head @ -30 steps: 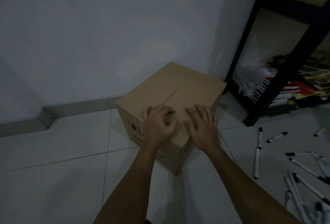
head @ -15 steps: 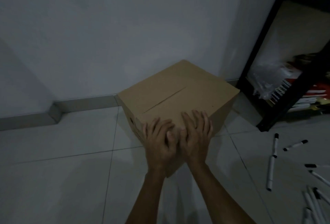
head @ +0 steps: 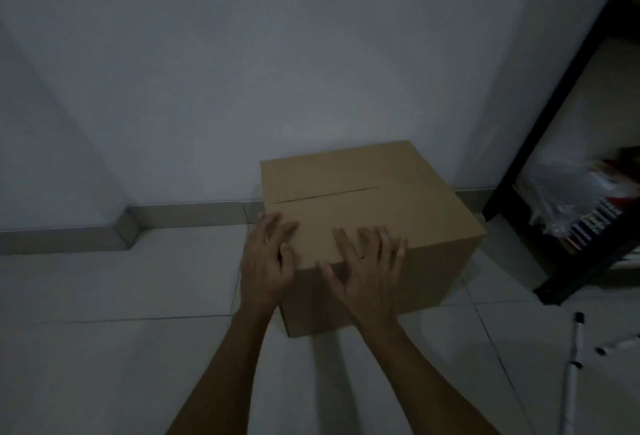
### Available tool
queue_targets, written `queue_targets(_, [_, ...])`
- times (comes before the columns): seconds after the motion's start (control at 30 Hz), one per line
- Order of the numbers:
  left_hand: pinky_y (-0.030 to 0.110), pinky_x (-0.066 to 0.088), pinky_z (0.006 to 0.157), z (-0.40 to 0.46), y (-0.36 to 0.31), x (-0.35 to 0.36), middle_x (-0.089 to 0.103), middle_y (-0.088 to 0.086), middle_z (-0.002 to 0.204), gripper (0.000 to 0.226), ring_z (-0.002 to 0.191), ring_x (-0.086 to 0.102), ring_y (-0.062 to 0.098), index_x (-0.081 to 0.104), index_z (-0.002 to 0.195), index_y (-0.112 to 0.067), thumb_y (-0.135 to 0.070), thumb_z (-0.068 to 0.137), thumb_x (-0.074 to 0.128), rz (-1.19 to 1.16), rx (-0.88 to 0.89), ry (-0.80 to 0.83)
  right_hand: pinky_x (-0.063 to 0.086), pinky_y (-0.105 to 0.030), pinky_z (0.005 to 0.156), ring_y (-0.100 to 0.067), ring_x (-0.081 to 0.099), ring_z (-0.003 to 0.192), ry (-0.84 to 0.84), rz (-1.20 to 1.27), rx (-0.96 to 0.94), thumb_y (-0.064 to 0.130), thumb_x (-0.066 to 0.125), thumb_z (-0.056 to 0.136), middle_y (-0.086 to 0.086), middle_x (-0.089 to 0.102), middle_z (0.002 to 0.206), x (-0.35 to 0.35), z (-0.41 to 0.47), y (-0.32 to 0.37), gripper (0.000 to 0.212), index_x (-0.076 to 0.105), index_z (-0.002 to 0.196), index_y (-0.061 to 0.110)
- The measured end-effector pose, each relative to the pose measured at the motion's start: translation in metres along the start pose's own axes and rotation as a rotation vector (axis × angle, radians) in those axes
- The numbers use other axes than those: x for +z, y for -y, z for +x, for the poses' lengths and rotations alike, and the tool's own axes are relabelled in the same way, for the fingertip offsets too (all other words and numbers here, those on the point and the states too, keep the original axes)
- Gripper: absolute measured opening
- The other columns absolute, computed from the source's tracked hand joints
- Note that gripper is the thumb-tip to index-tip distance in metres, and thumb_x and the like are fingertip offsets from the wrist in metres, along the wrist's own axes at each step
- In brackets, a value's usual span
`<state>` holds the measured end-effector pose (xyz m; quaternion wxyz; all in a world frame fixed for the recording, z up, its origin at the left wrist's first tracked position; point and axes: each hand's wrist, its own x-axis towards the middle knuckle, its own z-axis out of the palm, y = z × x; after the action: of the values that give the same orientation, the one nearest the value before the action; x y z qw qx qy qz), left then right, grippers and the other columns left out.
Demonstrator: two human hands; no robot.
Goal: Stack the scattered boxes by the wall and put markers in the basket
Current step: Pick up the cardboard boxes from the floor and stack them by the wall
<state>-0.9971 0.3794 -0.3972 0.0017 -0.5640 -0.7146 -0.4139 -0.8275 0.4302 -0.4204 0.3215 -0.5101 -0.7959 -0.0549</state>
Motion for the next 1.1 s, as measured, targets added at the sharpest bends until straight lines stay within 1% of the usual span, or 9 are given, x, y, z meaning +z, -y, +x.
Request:
queue_targets(0.13, [0.043, 0.049, 0.097, 0.020, 0.005, 0.001, 0.050, 0.006, 0.143, 0.045, 0.122, 0.056, 0.028, 0.066, 0.124, -0.018, -0.024, 0.090, 0.038, -0.024, -0.082, -0.008, 0.020, -0.059, 0.114, -0.039, 0.046, 0.128, 0.020, -0.027, -0.028, 0.076, 0.042, 0.087, -0.014, 0.055, 0.135, 0.005, 0.016, -0.007, 0.063, 0.060, 0.132, 0.035])
queue_targets(0.27, [0.040, 0.051, 0.096, 0.040, 0.019, 0.005, 0.047, -0.001, 0.148, 0.038, 0.126, 0.054, 0.021, 0.066, 0.125, -0.020, -0.007, 0.095, 0.048, -0.057, -0.087, 0.001, 0.022, -0.060, 0.112, -0.040, 0.047, 0.127, 0.043, -0.072, -0.010, 0.076, 0.036, 0.090, -0.015, 0.055, 0.135, 0.015, 0.025, 0.000, 0.064, 0.056, 0.135, 0.036])
queue_targets(0.5, [0.032, 0.045, 0.098, 0.046, 0.030, 0.007, 0.040, -0.006, 0.152, 0.047, 0.131, 0.047, 0.013, 0.060, 0.132, -0.026, -0.023, 0.091, 0.036, -0.109, -0.114, -0.005, 0.019, -0.061, 0.113, -0.040, 0.045, 0.129, 0.047, -0.077, -0.006, 0.076, 0.037, 0.090, -0.015, 0.052, 0.137, 0.023, 0.028, 0.005, 0.063, 0.053, 0.136, 0.035])
queue_targets(0.57, [0.034, 0.038, 0.105, 0.045, 0.030, 0.010, 0.031, 0.000, 0.158, 0.047, 0.138, 0.039, 0.020, 0.046, 0.144, -0.024, -0.022, 0.097, 0.041, -0.144, -0.234, 0.006, 0.018, -0.061, 0.114, -0.040, 0.042, 0.132, 0.097, -0.074, 0.015, 0.076, 0.034, 0.090, -0.014, 0.051, 0.141, 0.018, 0.029, 0.007, 0.065, 0.051, 0.139, 0.036])
queue_targets(0.67, [0.033, 0.037, 0.100, 0.041, 0.027, 0.012, 0.044, 0.010, 0.150, 0.054, 0.131, 0.047, 0.030, 0.035, 0.150, -0.021, -0.033, 0.099, 0.046, -0.263, -0.448, 0.066, 0.017, -0.062, 0.115, -0.040, 0.040, 0.135, 0.152, -0.063, 0.031, 0.075, 0.032, 0.090, -0.013, 0.049, 0.144, 0.008, 0.027, 0.009, 0.066, 0.048, 0.142, 0.038])
queue_targets(0.77, [0.029, 0.037, 0.093, 0.040, 0.021, 0.013, 0.052, 0.007, 0.142, 0.048, 0.124, 0.053, 0.027, 0.039, 0.146, -0.025, -0.033, 0.100, 0.049, -0.290, -0.437, 0.125, 0.013, -0.062, 0.116, -0.039, 0.036, 0.138, 0.177, -0.058, 0.048, 0.076, 0.030, 0.090, -0.012, 0.047, 0.147, 0.000, 0.024, 0.002, 0.066, 0.046, 0.143, 0.039])
queue_targets(0.9, [0.025, 0.035, 0.090, 0.041, -0.003, 0.033, 0.054, 0.000, 0.137, 0.048, 0.112, 0.050, 0.011, 0.039, 0.144, -0.027, -0.040, 0.099, 0.050, -0.318, -0.395, 0.201, 0.010, -0.060, 0.117, -0.037, 0.033, 0.141, 0.178, -0.071, 0.069, 0.077, 0.027, 0.090, -0.010, 0.045, 0.149, -0.010, 0.024, -0.030, 0.067, 0.044, 0.144, 0.041])
queue_targets(1.0, [0.027, 0.037, 0.089, 0.040, -0.022, 0.055, 0.056, 0.006, 0.137, 0.048, 0.120, 0.056, 0.026, 0.040, 0.143, -0.024, -0.038, 0.099, 0.050, -0.343, -0.425, 0.185, 0.009, -0.059, 0.118, -0.035, 0.029, 0.144, 0.198, -0.073, 0.073, 0.078, 0.022, 0.089, -0.007, 0.041, 0.152, -0.016, 0.028, -0.058, 0.068, 0.040, 0.145, 0.044])
queue_targets(1.1, [0.027, 0.037, 0.090, 0.038, -0.034, 0.068, 0.057, 0.006, 0.137, 0.048, 0.121, 0.056, 0.029, 0.040, 0.143, -0.027, -0.039, 0.098, 0.051, -0.365, -0.425, 0.180, 0.008, -0.059, 0.118, -0.034, 0.027, 0.145, 0.208, -0.073, 0.085, 0.079, 0.023, 0.089, -0.006, 0.040, 0.154, -0.022, 0.028, -0.076, 0.068, 0.038, 0.146, 0.045])
